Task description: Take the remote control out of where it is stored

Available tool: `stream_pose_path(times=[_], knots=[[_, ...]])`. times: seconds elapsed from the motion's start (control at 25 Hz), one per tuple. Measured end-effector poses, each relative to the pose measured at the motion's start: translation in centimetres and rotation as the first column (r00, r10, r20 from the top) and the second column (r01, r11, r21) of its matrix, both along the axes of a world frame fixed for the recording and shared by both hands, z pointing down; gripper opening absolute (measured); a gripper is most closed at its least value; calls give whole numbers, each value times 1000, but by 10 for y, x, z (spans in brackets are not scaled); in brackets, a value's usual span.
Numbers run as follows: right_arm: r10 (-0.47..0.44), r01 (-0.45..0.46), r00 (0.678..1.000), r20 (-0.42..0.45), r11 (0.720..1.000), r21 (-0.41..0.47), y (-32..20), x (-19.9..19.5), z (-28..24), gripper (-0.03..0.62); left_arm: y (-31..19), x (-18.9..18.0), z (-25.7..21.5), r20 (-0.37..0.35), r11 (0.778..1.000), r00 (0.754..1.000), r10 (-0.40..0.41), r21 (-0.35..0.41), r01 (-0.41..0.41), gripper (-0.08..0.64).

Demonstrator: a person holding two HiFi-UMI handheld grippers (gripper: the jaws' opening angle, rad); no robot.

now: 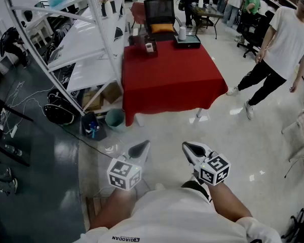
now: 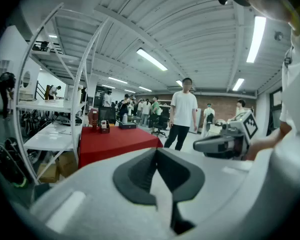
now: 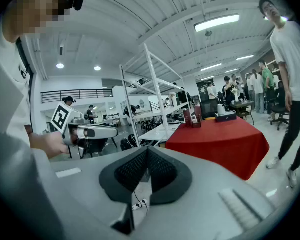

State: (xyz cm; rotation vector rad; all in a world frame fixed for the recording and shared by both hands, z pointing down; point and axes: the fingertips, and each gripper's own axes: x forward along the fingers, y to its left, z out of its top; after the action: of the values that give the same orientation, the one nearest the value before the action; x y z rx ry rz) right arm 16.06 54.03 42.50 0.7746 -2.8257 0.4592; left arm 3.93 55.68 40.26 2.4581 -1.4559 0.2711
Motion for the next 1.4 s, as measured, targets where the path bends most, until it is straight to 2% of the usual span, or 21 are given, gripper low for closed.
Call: stream_pose_path(times=[0.48,0.68,0.8,0.96,1.16,1.4], knots=[[-7,7,1000,-11,1000,7,2,-3,-5,5,1,-3,-6,0,1000,1000,4,3,-4,2],[-7,7,1000,24,1000,-1,1,-8,-10,6,-1,-6,-6,-1,1000,1000,7,2,-7,2],[14,-14,999,45,1000,-2,0,-9,-8,6,0,-7,-2,-3,1000,1000,5,3,-5,3],[32,-32,999,30,999,10,-4,-9,-6,6,0,-9,-1,-7,1000,1000,4,-1,-4,3],[-4,4,1000,30,1000,0,-2,-19,-6,6,-2,-17,-2,-14,1000,1000,-2,-3,2,2],[1,0,999,37,999,-33,-9,-25,-3,6,-6,-24,4,-18,1000,1000,-9,-23,9,2]])
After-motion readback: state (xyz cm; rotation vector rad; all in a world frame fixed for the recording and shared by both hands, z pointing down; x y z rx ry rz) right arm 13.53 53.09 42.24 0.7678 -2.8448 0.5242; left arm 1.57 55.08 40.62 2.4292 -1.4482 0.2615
